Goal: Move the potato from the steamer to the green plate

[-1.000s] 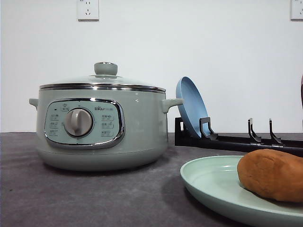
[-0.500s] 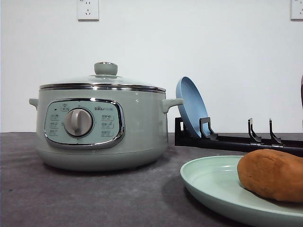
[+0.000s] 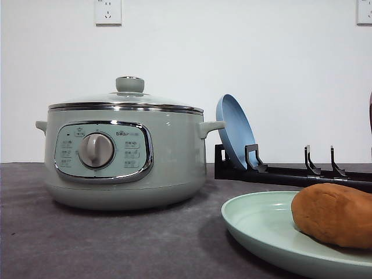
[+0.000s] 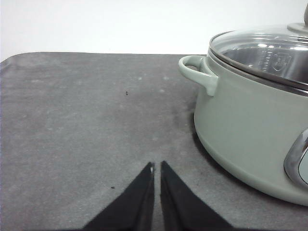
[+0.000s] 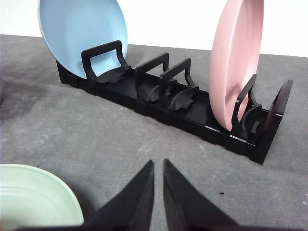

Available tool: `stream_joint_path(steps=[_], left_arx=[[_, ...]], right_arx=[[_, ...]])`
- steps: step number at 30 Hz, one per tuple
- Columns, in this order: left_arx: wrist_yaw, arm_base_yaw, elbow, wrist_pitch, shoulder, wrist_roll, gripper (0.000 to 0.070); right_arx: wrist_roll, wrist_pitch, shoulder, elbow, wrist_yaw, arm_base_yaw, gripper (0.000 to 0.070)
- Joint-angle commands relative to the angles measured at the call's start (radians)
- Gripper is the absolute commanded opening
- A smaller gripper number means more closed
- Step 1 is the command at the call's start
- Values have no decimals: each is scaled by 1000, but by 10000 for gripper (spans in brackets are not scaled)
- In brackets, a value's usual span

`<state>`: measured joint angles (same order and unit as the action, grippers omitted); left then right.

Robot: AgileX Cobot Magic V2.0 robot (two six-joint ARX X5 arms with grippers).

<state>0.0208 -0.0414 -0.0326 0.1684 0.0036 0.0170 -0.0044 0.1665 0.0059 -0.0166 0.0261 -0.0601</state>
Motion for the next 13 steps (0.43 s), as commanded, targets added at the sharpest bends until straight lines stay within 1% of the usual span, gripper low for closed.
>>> stream_joint_path(steps=[1, 13], left_arx=[[-6, 0, 21, -11, 0, 3, 17], [-6, 0, 21, -11, 0, 3, 17]], right_arx=[[-11, -14, -2, 5, 0, -3, 21], [-11, -14, -2, 5, 0, -3, 21]])
